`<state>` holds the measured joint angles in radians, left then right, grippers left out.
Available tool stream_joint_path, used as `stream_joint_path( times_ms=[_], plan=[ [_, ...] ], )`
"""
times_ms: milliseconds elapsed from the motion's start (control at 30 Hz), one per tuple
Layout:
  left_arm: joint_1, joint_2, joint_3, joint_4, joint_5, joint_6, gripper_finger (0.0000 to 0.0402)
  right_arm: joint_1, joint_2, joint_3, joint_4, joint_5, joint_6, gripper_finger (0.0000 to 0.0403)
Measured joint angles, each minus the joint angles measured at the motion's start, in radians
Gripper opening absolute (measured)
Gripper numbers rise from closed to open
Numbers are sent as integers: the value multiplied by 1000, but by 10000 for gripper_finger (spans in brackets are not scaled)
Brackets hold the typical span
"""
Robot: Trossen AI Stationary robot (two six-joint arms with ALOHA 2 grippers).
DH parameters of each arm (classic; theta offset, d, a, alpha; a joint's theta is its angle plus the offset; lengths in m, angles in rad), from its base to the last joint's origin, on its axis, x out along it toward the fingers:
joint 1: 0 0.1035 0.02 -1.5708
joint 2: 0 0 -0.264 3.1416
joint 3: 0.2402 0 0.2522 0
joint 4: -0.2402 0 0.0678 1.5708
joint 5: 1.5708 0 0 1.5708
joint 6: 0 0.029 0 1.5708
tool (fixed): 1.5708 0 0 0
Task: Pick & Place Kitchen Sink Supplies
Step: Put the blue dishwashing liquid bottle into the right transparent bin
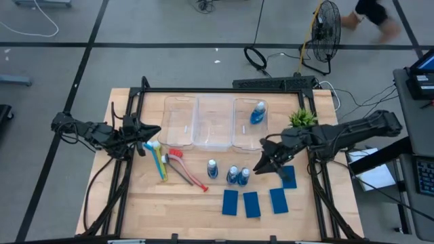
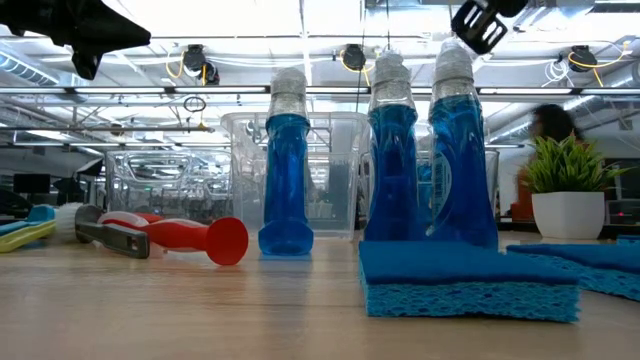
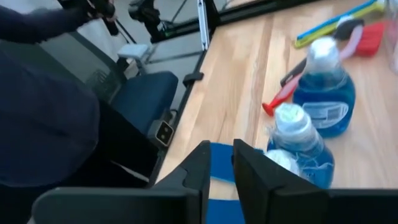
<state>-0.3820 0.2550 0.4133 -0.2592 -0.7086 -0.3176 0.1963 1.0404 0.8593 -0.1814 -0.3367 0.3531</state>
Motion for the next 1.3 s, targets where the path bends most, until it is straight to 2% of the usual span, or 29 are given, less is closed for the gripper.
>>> stream_joint_path(
  times_ms=[233, 467, 967, 1300],
  plan=[
    [0, 0, 0, 0, 0, 0, 33, 17, 70, 0, 4, -1, -34, 93],
    [0, 0, 0, 1, 0, 0, 33, 16, 71, 0, 13, 52, -63, 129],
    [0, 0, 0, 0, 0, 0, 33, 15, 136, 0, 29, 55, -114, 220],
    [0, 0, 0, 0, 0, 0, 33, 14, 139, 0, -26, 186, -206, 249]
  ],
)
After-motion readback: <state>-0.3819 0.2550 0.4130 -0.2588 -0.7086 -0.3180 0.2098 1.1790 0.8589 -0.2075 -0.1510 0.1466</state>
